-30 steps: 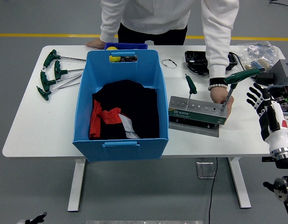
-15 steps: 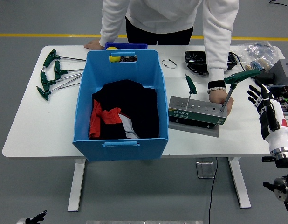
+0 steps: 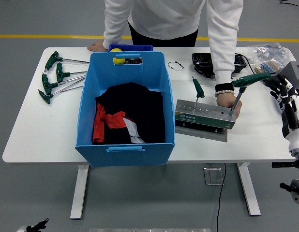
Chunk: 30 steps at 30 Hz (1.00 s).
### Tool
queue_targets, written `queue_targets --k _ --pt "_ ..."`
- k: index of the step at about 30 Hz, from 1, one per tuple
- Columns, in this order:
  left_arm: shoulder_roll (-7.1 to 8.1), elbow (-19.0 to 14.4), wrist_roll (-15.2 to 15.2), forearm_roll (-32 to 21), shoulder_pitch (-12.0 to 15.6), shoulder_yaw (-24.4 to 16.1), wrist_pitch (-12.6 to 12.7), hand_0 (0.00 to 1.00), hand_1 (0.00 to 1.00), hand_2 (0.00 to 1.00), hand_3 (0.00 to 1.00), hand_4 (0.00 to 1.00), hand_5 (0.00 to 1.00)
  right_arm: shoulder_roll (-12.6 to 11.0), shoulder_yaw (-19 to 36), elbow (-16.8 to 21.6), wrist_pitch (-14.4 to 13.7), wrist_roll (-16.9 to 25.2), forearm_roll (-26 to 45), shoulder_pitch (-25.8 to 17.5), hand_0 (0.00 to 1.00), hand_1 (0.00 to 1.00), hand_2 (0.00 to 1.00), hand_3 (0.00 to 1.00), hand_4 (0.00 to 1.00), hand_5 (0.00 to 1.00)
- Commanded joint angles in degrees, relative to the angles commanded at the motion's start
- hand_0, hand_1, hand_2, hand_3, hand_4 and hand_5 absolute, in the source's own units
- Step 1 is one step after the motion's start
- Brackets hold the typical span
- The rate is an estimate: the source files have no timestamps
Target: Lift tool from toolbox,place it in box,lift tool from toolbox,place it in box
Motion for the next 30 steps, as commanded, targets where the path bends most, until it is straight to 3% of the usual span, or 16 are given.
queue_targets --k 2,3,7,8,9,14,15,20,21,22,26,27,30 --pt "0.02 0.0 0.0 -0.1 0.0 0.1 0.0 0.854 0.838 0.819 0.614 0.721 0.549 -0.8 0.1 1.2 -0.3 -0.6 -2.5 0.3 0.935 0.889 0.901 0.931 0.998 0.972" --pt "0.02 0.0 0.0 -0.1 0.0 0.1 0.0 0.853 0.839 0.820 0.614 0.721 0.549 -1.4 0.1 1.8 -0.4 -1.0 -4.5 0.5 0.946 0.895 0.908 0.940 0.998 0.874" --pt "0.01 0.0 0.0 0.1 0.0 -0.2 0.0 0.853 0.839 0.820 0.614 0.721 0.549 -4.7 0.1 4.3 0.6 -3.7 -13.3 1.8 0.946 0.895 0.908 0.940 0.998 0.874" --pt "0.00 0.0 0.1 0.2 0.0 -0.3 0.0 0.853 0.839 0.820 0.614 0.721 0.549 -5.9 -0.3 5.0 1.1 -4.5 -15.9 2.4 0.946 0.895 0.908 0.940 0.998 0.874" --pt "-0.02 0.0 0.1 0.3 0.0 -0.4 0.0 0.854 0.839 0.819 0.614 0.721 0.549 -7.2 -1.0 5.5 1.7 -5.0 -18.5 3.2 0.993 0.934 0.942 0.978 0.998 0.727" --pt "-0.14 0.0 0.3 0.6 0.0 -0.7 0.0 0.854 0.839 0.819 0.614 0.721 0.549 -14.2 -5.6 6.0 3.9 -6.5 -30.4 8.0 0.993 0.934 0.942 0.978 0.998 0.727" --pt "-0.16 0.0 0.3 0.7 -0.1 -0.8 0.1 0.854 0.840 0.822 0.614 0.721 0.549 -15.6 -6.5 5.7 4.2 -6.6 -32.7 9.0 0.998 0.954 0.958 0.998 0.998 0.598" --pt "-0.22 0.0 0.4 0.9 -0.2 -0.9 0.1 0.854 0.840 0.822 0.614 0.721 0.549 -22.5 -12.7 2.7 4.5 -5.8 -43.9 15.7 0.998 0.954 0.958 0.998 0.998 0.598" --pt "-0.21 0.0 0.4 0.9 -0.2 -0.9 0.0 0.854 0.841 0.822 0.614 0.722 0.550 -23.7 -14.2 1.7 4.3 -5.4 -44.9 17.3 0.998 0.947 0.944 0.974 0.998 0.530" --pt "-0.20 0.0 0.5 0.9 -0.2 -1.0 0.0 0.854 0.841 0.822 0.614 0.722 0.550 -24.7 -15.8 0.6 4.2 -5.2 -45.1 18.8 0.998 0.947 0.944 0.974 0.998 0.530" --pt "-0.24 0.0 0.6 1.3 -0.1 -1.4 0.0 0.854 0.841 0.822 0.614 0.722 0.550 -26.9 -21.5 -3.9 4.7 -4.8 -44.1 24.3 0.998 0.947 0.944 0.974 0.998 0.530" --pt "-0.24 0.0 0.6 1.4 -0.1 -1.4 0.0 0.855 0.843 0.823 0.615 0.720 0.547 -27.1 -22.6 -4.6 4.9 -4.8 -43.9 25.2 0.968 0.879 0.891 0.933 0.998 0.521" --pt "-0.29 0.0 0.7 1.7 0.0 -1.8 0.1 0.855 0.843 0.823 0.615 0.720 0.547 -27.3 -26.7 -7.0 6.4 -5.7 -42.3 28.7 0.968 0.879 0.891 0.933 0.998 0.521"
